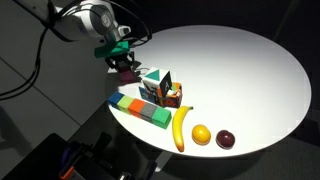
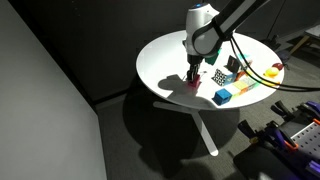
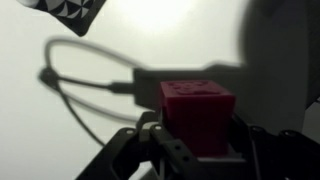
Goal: Move the pink block from the line of blocks to the left side of the table
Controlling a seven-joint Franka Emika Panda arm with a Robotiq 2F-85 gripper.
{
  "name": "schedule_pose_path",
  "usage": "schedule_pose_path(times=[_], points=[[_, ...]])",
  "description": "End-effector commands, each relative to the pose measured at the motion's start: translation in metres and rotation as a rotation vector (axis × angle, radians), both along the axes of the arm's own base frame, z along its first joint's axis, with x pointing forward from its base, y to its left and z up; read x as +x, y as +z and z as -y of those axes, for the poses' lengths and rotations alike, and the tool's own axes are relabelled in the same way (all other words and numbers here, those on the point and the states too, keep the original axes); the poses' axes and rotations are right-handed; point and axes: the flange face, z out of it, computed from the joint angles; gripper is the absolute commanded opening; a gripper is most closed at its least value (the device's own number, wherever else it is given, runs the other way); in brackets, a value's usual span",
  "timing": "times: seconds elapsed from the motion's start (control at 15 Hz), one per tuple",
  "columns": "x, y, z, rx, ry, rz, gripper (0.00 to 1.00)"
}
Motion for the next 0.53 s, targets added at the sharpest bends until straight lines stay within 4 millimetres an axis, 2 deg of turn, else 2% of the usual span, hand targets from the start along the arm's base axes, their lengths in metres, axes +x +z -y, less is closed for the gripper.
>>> schedule_pose_path(times=[0.0, 0.47], points=[[0.017, 0.005, 0.003, -0.026, -0.101, 0.02, 0.3], [0.021, -0.002, 0.014, -0.006, -0.269, 0.035, 0.3]])
